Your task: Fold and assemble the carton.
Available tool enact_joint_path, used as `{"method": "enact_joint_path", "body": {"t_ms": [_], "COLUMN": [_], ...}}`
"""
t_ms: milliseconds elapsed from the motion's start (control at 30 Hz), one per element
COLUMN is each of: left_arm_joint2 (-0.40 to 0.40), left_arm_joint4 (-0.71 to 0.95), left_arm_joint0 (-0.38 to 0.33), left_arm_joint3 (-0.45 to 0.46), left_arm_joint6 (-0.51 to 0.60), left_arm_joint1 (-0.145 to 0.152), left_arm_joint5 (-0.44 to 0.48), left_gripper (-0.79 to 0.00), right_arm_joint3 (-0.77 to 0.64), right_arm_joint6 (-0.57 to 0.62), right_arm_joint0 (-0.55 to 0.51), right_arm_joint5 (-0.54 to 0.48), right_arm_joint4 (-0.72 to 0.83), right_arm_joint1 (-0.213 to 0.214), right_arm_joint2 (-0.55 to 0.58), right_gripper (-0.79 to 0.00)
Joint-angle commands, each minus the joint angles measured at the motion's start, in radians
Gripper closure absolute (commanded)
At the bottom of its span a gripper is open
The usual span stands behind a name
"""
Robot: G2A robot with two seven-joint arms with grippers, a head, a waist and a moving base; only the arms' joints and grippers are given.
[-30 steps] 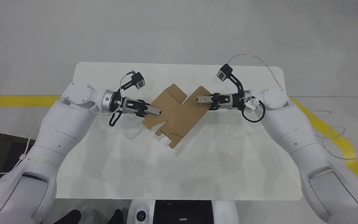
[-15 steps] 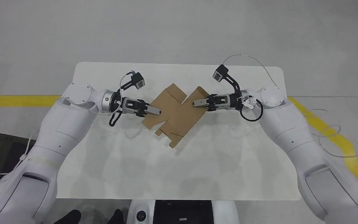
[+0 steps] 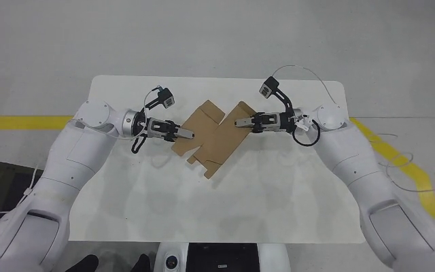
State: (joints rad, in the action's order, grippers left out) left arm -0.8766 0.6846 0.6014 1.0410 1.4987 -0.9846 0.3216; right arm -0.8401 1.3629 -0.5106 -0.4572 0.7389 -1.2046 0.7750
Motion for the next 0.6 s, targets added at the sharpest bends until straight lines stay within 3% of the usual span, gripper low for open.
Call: {"method": "enact_joint_path", "body": {"t_ms": [0, 33, 567], "left_arm_joint2": [-0.003, -0.005, -0.075], "left_arm_joint4": [0.003, 0.005, 0.174], "left_arm_joint0": [0.002, 0.003, 0.038], "left_arm_joint3": [0.0, 0.001, -0.047], "left_arm_joint6": [-0.003, -0.003, -0.064], "left_arm_joint1": [0.0, 0.0, -0.012], "left_arm_joint5": [0.002, 0.003, 0.031], "left_gripper": [-0.634, -0.785, -0.785], "right_arm_joint3": [0.0, 0.001, 0.021], "right_arm_joint6": [0.002, 0.002, -0.075], "right_arm_joint0": [0.0, -0.001, -0.009], "right_arm_joint5": [0.002, 0.002, -0.028], "right_arm_joint4": [-0.001, -0.001, -0.019], "right_arm_joint1": [-0.002, -0.003, -0.013], "right_arm_joint2": [0.002, 0.004, 0.049], "right_gripper": [0.0, 0.0, 0.0]}}
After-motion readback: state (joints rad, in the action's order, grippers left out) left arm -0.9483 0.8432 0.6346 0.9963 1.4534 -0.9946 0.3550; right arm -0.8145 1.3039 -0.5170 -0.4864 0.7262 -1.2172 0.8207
